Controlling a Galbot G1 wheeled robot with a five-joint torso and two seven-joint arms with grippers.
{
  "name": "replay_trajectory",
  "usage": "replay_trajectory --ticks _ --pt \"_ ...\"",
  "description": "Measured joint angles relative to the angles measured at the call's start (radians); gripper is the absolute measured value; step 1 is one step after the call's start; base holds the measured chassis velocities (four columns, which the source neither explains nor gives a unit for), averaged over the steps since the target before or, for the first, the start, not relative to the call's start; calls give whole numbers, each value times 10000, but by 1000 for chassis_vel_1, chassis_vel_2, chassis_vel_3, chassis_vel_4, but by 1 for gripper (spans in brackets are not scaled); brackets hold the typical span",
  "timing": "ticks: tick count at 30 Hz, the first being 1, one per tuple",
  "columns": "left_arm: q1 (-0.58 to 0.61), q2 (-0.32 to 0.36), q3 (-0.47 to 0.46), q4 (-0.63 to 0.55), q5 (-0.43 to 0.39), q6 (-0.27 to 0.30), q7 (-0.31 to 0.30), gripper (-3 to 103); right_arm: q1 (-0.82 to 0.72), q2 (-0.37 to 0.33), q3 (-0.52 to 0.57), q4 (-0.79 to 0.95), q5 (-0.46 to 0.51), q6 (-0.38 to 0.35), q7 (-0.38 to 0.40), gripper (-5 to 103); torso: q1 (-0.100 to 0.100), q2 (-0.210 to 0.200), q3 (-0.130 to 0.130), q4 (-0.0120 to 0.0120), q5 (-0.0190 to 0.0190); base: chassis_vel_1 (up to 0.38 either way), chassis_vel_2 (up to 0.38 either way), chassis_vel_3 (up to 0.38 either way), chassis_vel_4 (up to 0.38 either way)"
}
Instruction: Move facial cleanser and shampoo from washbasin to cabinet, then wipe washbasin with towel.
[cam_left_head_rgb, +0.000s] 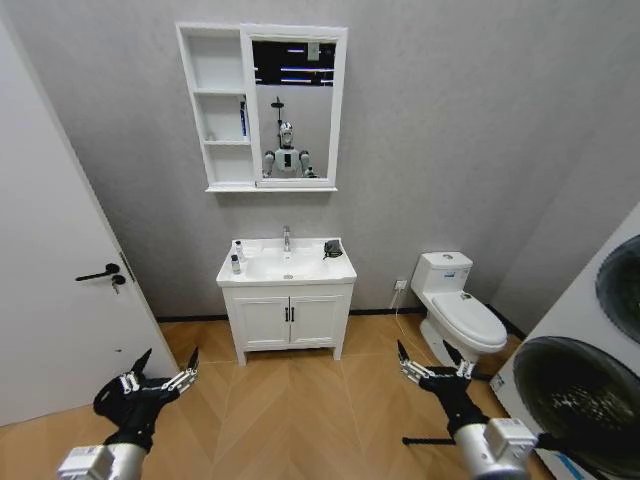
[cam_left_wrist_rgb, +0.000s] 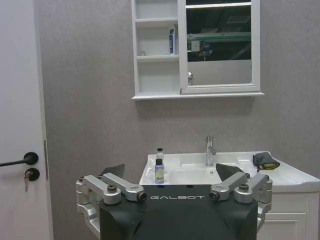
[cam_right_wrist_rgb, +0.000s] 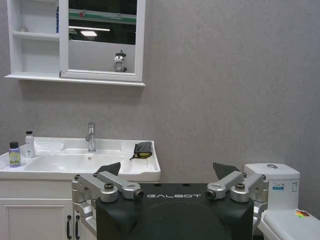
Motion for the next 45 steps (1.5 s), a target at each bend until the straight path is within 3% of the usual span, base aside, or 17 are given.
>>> replay_trajectory --ticks 10,16,19,23,35,45 --pt "-70 228 -82 145 -250 62 9 100 41 -41 3 0 93 -121 31 100 0 0 0 0 -1 0 0 0 0" --pt "-96 526 -264 399 -833 -40 284 100 34 2 29 0 109 -119 47 100 0 0 0 0 -1 0 0 0 0" --pt "-254 1179 -885 1040 -1585 -476 865 100 21 -15 62 0 148 -114 79 100 0 0 0 -1 -2 0 0 0 0" --pt "-361 1562 -1163 1397 -1907 -759 1118 100 69 -37 106 0 192 -104 89 100 0 0 0 -1 -2 0 0 0 0" --pt "-260 1725 -1295 1315 -1975 -492 1180 100 181 18 14 0 185 -108 87 100 0 0 0 0 -1 0 0 0 0" --pt "-34 1406 -1320 1056 -1916 -397 1135 100 121 49 89 -1 147 -246 -130 100 -1 0 0 0 0 0 0 0 0"
